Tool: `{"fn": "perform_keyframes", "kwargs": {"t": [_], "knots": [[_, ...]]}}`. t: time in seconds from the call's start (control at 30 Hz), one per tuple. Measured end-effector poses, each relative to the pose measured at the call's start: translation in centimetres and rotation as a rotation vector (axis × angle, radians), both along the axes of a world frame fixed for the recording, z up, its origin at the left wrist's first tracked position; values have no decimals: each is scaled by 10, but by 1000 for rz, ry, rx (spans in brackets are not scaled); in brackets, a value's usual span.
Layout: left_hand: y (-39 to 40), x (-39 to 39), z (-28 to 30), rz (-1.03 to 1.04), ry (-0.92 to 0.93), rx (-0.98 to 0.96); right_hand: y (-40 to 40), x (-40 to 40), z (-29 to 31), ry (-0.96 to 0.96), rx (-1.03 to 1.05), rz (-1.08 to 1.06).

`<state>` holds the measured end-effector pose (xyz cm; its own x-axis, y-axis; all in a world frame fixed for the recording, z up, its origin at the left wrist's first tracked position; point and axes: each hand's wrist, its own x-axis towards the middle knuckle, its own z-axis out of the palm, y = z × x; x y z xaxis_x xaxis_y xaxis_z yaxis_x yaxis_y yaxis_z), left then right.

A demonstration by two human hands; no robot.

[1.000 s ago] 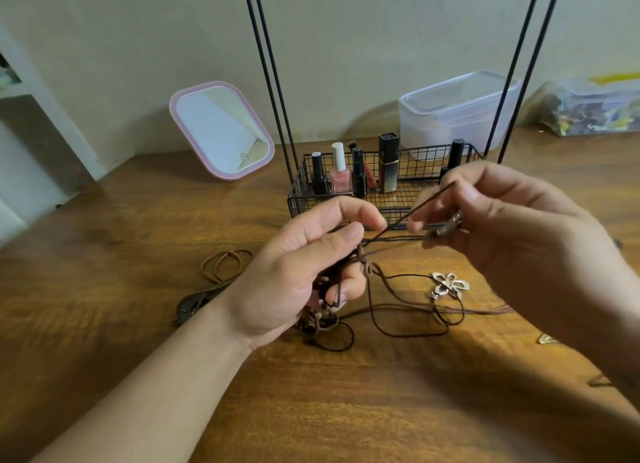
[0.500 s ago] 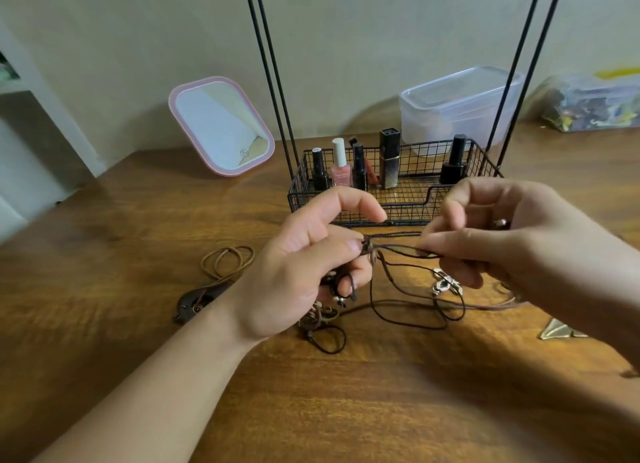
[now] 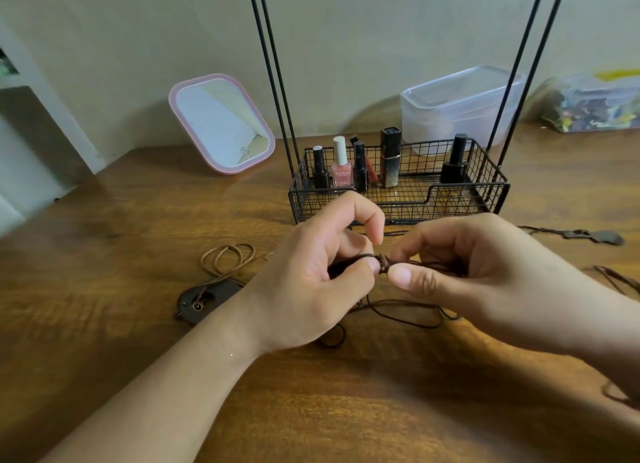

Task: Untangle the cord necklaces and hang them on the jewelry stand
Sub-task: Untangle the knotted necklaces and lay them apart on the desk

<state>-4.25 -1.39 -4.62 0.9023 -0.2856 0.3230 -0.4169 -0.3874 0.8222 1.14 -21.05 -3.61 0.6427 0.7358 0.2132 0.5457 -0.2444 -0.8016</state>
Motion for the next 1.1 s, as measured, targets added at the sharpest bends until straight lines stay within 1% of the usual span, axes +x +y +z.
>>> {"fn": "perform_keyframes", "kwargs": {"t": [0.13, 0.2, 0.37, 0.6, 0.73, 0.83, 0.9, 1.03, 1.1], "knots": [[-2, -1, 1, -6, -16, 42, 4, 0, -3, -85, -20, -13], [-2, -2, 2, 4, -22, 39, 3, 2, -4, -92, -21, -7], [-1, -2, 1, 76, -61, 29, -1, 6, -5, 44, 113, 55], [-2, -3, 2, 120, -176, 75, -1, 6, -5, 37, 127, 51], [-4, -3, 2, 100, -286, 125, -2, 5, -4, 73, 139, 64], [-2, -1, 1, 122, -333, 168, -1, 5, -3, 108, 158, 62], [-2, -1, 2, 142, -377, 193, 0, 4, -4, 154, 171, 48], [-1, 0, 5, 209, -458, 240, 2, 3, -6, 320, 236, 10], [1, 2, 5, 244, -471, 252, 4, 1, -8, 334, 263, -10]]}}
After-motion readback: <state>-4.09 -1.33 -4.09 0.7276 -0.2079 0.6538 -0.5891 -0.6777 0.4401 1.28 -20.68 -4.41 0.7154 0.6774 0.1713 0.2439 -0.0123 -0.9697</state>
